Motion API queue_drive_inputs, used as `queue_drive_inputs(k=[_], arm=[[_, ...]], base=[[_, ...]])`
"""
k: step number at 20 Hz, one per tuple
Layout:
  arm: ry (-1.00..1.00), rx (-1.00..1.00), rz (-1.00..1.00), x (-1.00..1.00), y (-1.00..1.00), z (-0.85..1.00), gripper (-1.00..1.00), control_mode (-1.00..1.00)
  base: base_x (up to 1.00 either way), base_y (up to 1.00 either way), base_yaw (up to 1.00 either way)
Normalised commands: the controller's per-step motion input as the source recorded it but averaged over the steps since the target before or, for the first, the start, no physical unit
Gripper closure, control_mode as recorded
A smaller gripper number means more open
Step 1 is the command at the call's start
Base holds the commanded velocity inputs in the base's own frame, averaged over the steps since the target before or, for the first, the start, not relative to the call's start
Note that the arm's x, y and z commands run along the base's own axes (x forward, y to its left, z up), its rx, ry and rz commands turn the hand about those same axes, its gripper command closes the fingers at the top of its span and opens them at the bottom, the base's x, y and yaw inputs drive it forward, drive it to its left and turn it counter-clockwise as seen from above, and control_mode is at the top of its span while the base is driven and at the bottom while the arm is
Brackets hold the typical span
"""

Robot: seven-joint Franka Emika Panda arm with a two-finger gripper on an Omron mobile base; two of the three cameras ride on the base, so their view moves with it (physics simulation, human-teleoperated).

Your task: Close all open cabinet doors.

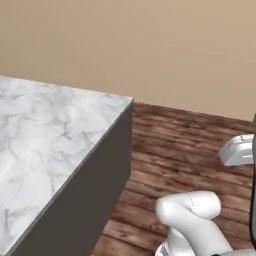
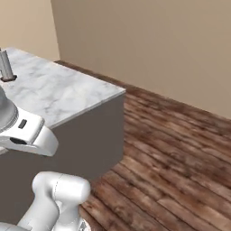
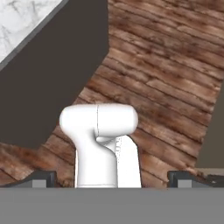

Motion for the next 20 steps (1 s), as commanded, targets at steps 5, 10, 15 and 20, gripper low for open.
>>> queue_drive_inputs(k=[5, 10, 15, 20], arm=[[0.0, 0.0, 0.0, 0.0, 0.0, 0.0, -1.0, 1.0], [0.0, 0.0, 0.0, 0.0, 0.0, 0.0, -1.0, 1.0], [0.0, 0.0, 0.0, 0.0, 0.0, 0.0, -1.0, 1.0], [0.0, 0.0, 0.0, 0.0, 0.0, 0.0, -1.0, 1.0]], base=[[0.0, 0.36, 0.57], [0.0, 0.34, 0.57], [0.0, 0.28, 0.6], [0.0, 0.37, 0.55]])
